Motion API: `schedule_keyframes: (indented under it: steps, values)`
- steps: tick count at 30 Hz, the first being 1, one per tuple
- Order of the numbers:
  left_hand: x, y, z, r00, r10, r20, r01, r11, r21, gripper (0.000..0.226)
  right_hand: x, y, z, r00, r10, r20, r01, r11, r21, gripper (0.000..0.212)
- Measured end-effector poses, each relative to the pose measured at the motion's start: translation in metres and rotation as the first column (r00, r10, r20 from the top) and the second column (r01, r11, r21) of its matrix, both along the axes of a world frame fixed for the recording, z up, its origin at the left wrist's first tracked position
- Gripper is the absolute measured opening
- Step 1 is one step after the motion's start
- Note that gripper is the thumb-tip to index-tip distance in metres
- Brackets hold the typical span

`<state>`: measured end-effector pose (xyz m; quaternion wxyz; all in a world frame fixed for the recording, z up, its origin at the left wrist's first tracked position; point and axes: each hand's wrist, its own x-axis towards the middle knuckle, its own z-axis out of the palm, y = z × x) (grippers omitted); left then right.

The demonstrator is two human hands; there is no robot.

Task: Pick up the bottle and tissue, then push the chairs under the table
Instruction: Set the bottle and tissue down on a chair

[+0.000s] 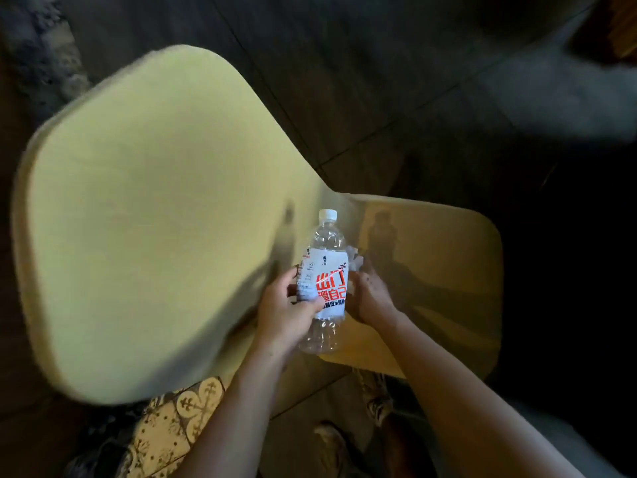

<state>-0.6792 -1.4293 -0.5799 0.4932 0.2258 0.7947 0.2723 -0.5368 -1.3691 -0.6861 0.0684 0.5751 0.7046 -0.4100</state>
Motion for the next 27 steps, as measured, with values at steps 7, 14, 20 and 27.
schedule_keyframes:
  steps: [7, 14, 20, 27]
  values:
    - [-0.015, 0.022, -0.033, 0.999, 0.023, 0.044, -0.020, 0.998, -0.056, 0.074, -0.018, 0.017, -0.031, 0.999, 0.014, 0.049, -0.011, 0.998, -0.066, 0.033]
    - [-0.017, 0.028, -0.025, 0.992, -0.123, 0.029, 0.125, 0.991, -0.053, 0.074, 0.010, -0.009, -0.005, 0.921, -0.373, -0.114, 0.371, 0.928, -0.037, 0.045]
    - [0.008, 0.013, -0.006, 0.950, -0.311, 0.022, 0.312, 0.950, -0.016, 0.070, 0.057, -0.064, 0.041, 0.606, -0.755, -0.251, 0.760, 0.642, -0.096, 0.035]
    - [0.089, -0.033, 0.025, 0.846, -0.531, 0.055, 0.530, 0.848, 0.023, 0.061, 0.144, -0.162, 0.081, 0.361, -0.913, -0.190, 0.920, 0.382, -0.088, 0.022]
